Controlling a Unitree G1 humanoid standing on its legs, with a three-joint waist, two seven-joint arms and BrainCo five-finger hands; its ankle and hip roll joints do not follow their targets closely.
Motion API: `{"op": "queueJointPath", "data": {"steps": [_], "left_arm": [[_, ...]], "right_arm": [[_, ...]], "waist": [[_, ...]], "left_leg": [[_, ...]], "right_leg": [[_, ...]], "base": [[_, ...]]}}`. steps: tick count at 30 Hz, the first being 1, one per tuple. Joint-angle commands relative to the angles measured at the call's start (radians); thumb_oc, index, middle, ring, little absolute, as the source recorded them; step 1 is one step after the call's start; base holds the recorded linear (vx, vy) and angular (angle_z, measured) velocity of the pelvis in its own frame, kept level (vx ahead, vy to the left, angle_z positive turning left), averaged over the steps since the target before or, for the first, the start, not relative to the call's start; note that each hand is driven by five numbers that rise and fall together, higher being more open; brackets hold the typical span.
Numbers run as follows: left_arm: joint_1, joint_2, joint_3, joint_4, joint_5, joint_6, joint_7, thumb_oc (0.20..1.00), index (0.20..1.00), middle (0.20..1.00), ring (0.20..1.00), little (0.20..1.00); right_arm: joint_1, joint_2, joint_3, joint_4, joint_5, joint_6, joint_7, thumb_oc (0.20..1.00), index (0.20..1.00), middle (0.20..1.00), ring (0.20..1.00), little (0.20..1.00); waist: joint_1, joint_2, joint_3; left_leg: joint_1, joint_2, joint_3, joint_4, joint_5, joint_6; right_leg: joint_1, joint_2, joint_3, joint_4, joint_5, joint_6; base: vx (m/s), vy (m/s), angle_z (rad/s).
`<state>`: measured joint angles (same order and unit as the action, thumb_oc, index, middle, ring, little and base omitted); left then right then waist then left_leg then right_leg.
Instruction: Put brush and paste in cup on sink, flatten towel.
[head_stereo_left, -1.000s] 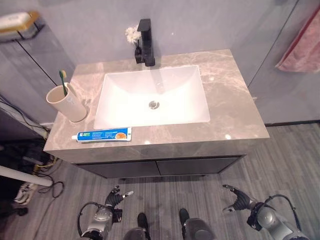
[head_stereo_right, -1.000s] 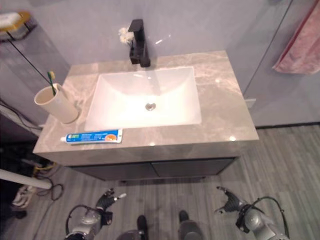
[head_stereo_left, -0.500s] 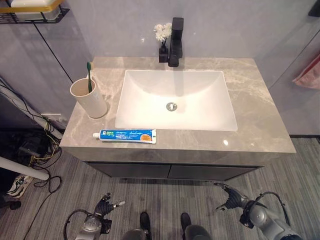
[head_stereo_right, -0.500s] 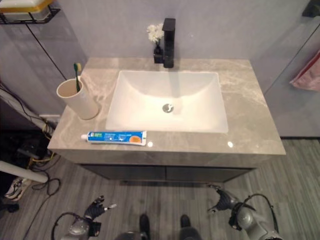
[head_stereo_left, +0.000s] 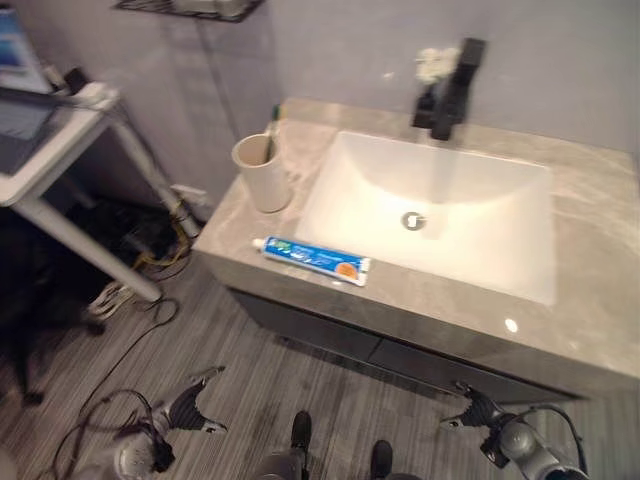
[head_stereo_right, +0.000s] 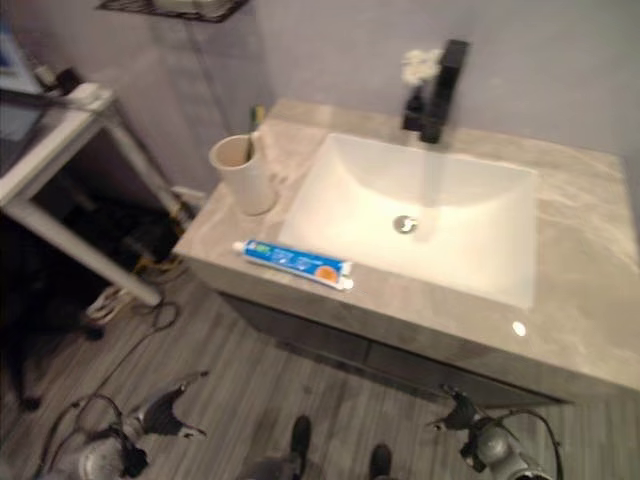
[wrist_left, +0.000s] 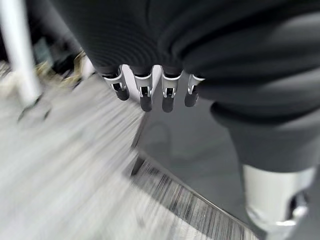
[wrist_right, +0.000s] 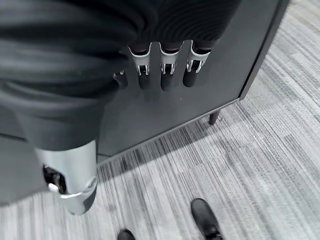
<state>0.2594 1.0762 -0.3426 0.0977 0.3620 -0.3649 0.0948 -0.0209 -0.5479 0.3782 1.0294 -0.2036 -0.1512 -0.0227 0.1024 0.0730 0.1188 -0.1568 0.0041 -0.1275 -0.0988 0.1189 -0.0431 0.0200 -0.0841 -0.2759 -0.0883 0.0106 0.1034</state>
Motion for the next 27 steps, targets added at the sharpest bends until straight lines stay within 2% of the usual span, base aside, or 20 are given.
{"op": "queueJointPath", "data": {"steps": [1,2,3,4,5,6,7,8,9,11,14,15,16,17,19,20,21,27], "left_arm": [[0.006,0.070,0.155,-0.040,-0.002,-0.071,0.011,1.000,1.000,1.000,1.000,1.000],[0.013,0.071,0.162,-0.043,-0.003,-0.070,0.010,1.000,1.000,1.000,1.000,1.000],[0.037,0.165,0.233,-0.149,-0.016,-0.086,0.014,1.000,1.000,1.000,1.000,1.000],[0.057,0.170,0.254,-0.161,-0.021,-0.082,0.008,1.000,1.000,1.000,1.000,1.000],[0.095,0.210,0.363,-0.251,-0.086,-0.091,0.013,1.000,1.000,1.000,1.000,1.000],[0.111,0.212,0.380,-0.260,-0.091,-0.088,0.008,1.000,1.000,1.000,1.000,1.000],[0.121,0.227,0.471,-0.314,-0.139,-0.097,0.028,1.000,1.000,1.000,1.000,1.000],[0.131,0.228,0.482,-0.319,-0.142,-0.095,0.025,1.000,1.000,1.000,1.000,1.000],[0.114,0.222,0.544,-0.355,-0.188,-0.095,0.047,1.000,1.000,1.000,1.000,1.000],[0.079,0.218,0.577,-0.380,-0.226,-0.094,0.063,1.000,1.000,1.000,1.000,1.000],[0.030,0.218,0.583,-0.398,-0.261,-0.097,0.065,1.000,1.000,1.000,1.000,1.000],[-0.022,0.223,0.565,-0.409,-0.277,-0.105,0.069,1.000,1.000,1.000,1.000,1.000],[-0.029,0.222,0.558,-0.407,-0.277,-0.106,0.069,1.000,1.000,1.000,1.000,1.000],[-0.078,0.240,0.528,-0.425,-0.261,-0.115,0.071,1.000,1.000,1.000,1.000,1.000],[-0.116,0.235,0.490,-0.418,-0.260,-0.119,0.076,1.000,1.000,1.000,1.000,1.000],[-0.127,0.234,0.479,-0.414,-0.259,-0.120,0.077,1.000,1.000,1.000,1.000,1.000],[-0.162,0.229,0.453,-0.406,-0.254,-0.110,0.080,1.000,1.000,1.000,1.000,1.000],[-0.231,0.204,0.353,-0.371,-0.234,-0.103,0.073,1.000,1.000,1.000,1.000,1.000]], "right_arm": [[-0.040,0.023,0.012,0.073,-0.045,-0.011,-0.035,1.000,1.000,1.000,1.000,1.000],[-0.041,0.024,0.015,0.074,-0.045,-0.011,-0.036,1.000,1.000,1.000,1.000,1.000],[-0.034,0.032,0.007,0.128,-0.059,0.008,-0.028,1.000,1.000,1.000,1.000,1.000],[-0.036,0.037,0.009,0.130,-0.060,0.007,-0.029,1.000,1.000,1.000,1.000,1.000],[-0.028,0.044,0.006,0.162,-0.072,0.022,-0.029,1.000,1.000,1.000,1.000,1.000],[-0.029,0.046,0.008,0.163,-0.073,0.022,-0.029,1.000,1.000,1.000,1.000,1.000],[-0.022,0.051,-0.002,0.175,-0.070,0.034,-0.027,1.000,1.000,1.000,1.000,1.000],[-0.023,0.052,-0.001,0.175,-0.070,0.034,-0.027,1.000,1.000,1.000,1.000,1.000],[-0.017,0.050,0.005,0.135,-0.060,0.029,-0.016,1.000,1.000,1.000,1.000,1.000],[-0.013,0.048,0.022,0.092,-0.054,0.029,-0.004,1.000,1.000,1.000,1.000,1.000],[-0.003,0.027,0.050,-0.037,-0.064,0.024,0.020,1.000,1.000,1.000,1.000,1.000],[-0.002,-0.012,0.073,-0.197,-0.076,0.002,0.028,1.000,1.000,1.000,1.000,1.000],[0.003,-0.018,0.069,-0.207,-0.075,0.007,0.032,1.000,1.000,1.000,1.000,1.000],[0.034,-0.060,0.048,-0.367,-0.040,-0.026,0.043,1.000,1.000,1.000,1.000,1.000],[0.043,-0.079,0.045,-0.472,-0.026,-0.037,0.058,1.000,1.000,1.000,1.000,1.000],[0.048,-0.082,0.040,-0.478,-0.025,-0.033,0.060,1.000,1.000,1.000,1.000,1.000],[0.040,-0.101,0.053,-0.586,-0.025,-0.047,0.080,1.000,1.000,1.000,1.000,1.000],[-0.001,-0.150,0.080,-0.711,-0.079,-0.070,0.066,1.000,1.000,1.000,1.000,1.000]], "waist": [[-0.003,-0.029,0.001],[-0.006,-0.030,0.001],[0.014,-0.015,-0.012],[0.012,-0.020,-0.012],[0.020,-0.010,-0.018],[0.018,-0.012,-0.018],[0.019,-0.004,-0.021],[0.018,-0.005,-0.021],[0.010,-0.004,-0.021],[-0.004,-0.005,-0.018],[-0.022,-0.006,-0.011],[-0.048,-0.008,0.006],[-0.043,-0.007,0.005],[-0.067,-0.009,0.021],[-0.080,-0.010,0.031],[-0.073,-0.009,0.029],[-0.088,-0.014,0.040],[-0.099,-0.015,0.063]], "left_leg": [[0.002,-0.017,0.027,0.020,-0.033,-0.049],[0.002,-0.017,0.026,0.020,-0.033,-0.049],[0.001,-0.028,0.019,0.016,-0.035,-0.048],[0.000,-0.028,0.018,0.016,-0.035,-0.047],[-0.003,-0.036,0.014,0.013,-0.032,-0.046],[-0.004,-0.036,0.014,0.014,-0.032,-0.045],[-0.009,-0.044,0.012,0.012,-0.033,-0.044],[-0.010,-0.044,0.012,0.012,-0.033,-0.044],[-0.019,-0.049,0.023,0.012,-0.035,-0.040],[-0.029,-0.053,0.039,0.012,-0.036,-0.037],[-0.046,-0.056,0.063,0.012,-0.041,-0.034],[-0.059,-0.057,0.082,0.012,-0.040,-0.032],[-0.060,-0.057,0.085,0.012,-0.040,-0.032],[-0.072,-0.056,0.106,0.012,-0.040,-0.026],[-0.080,-0.056,0.129,0.012,-0.043,-0.023],[-0.082,-0.056,0.133,0.012,-0.044,-0.022],[-0.092,-0.056,0.155,0.012,-0.047,-0.021],[-0.132,-0.050,0.188,0.012,-0.042,-0.026]], "right_leg": [[-0.022,-0.123,0.063,0.006,0.058,0.100],[-0.022,-0.123,0.062,0.006,0.058,0.100],[-0.013,-0.134,0.041,0.003,0.060,0.107],[-0.013,-0.134,0.041,0.003,0.060,0.108],[-0.014,-0.143,0.031,0.003,0.067,0.112],[-0.014,-0.143,0.031,0.003,0.068,0.113],[-0.020,-0.153,0.027,0.001,0.076,0.118],[-0.021,-0.153,0.027,0.001,0.076,0.119],[-0.038,-0.163,0.035,0.001,0.087,0.125],[-0.059,-0.172,0.051,0.001,0.101,0.129],[-0.095,-0.183,0.080,0.001,0.121,0.135],[-0.126,-0.188,0.106,0.001,0.139,0.140],[-0.129,-0.188,0.110,0.001,0.140,0.140],[-0.160,-0.191,0.139,0.001,0.161,0.144],[-0.188,-0.196,0.164,0.001,0.181,0.150],[-0.192,-0.196,0.169,0.001,0.182,0.150],[-0.219,-0.201,0.186,0.001,0.199,0.155],[-0.281,-0.205,0.202,0.001,0.221,0.158]], "base": [[0.02,0.008,0.75],[0.05,0.035,0.40],[0.04,0.024,0.41],[0.06,0.055,0.49],[0.02,0.032,0.37],[0.03,0.072,0.26],[0.01,0.043,0.07],[0.00,0.087,0.06],[0.00,0.047,0.04],[-0.02,0.088,0.01],[-0.03,0.081,-0.22],[-0.04,0.093,-0.36],[-0.05,0.122,-0.57],[-0.02,0.097,-0.65],[-0.02,0.103,-0.51],[-0.03,0.100,-0.56],[-0.02,0.061,-0.58],[-0.03,0.062,-0.30]]}}
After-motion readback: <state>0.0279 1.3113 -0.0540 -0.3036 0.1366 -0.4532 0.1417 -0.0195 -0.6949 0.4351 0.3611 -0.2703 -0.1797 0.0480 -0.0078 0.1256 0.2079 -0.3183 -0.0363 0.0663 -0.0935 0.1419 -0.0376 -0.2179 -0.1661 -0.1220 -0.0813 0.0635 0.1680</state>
